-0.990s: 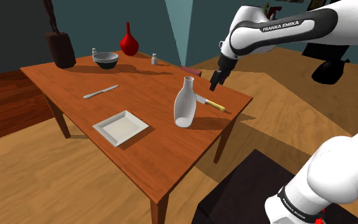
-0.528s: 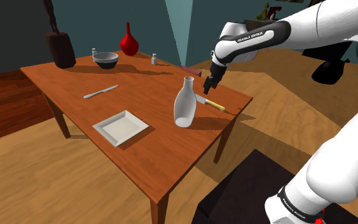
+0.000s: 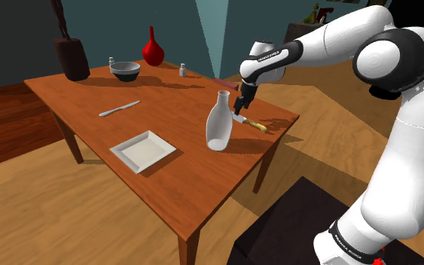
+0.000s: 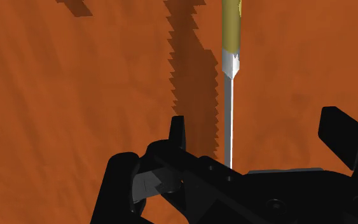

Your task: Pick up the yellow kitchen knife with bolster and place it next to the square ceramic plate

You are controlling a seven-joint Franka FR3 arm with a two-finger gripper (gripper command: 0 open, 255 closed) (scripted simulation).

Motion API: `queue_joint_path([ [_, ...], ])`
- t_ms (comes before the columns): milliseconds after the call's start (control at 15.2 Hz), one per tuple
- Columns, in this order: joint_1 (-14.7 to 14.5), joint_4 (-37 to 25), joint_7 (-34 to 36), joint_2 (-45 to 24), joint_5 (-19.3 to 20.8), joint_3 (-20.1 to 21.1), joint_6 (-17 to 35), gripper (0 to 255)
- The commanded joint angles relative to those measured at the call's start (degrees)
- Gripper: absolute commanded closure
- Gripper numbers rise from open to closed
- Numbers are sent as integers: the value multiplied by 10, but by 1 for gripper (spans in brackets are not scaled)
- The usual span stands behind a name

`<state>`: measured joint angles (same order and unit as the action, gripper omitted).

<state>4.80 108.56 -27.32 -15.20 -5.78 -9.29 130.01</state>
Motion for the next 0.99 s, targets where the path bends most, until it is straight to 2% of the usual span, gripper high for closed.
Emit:
queue_joint_path([
  [0, 5, -17, -8, -27, -6, 0, 8, 0],
  [462, 7, -9, -13, -58, -14, 4, 46, 0],
  [924, 7, -9, -13, -58, -14, 4, 46, 0],
])
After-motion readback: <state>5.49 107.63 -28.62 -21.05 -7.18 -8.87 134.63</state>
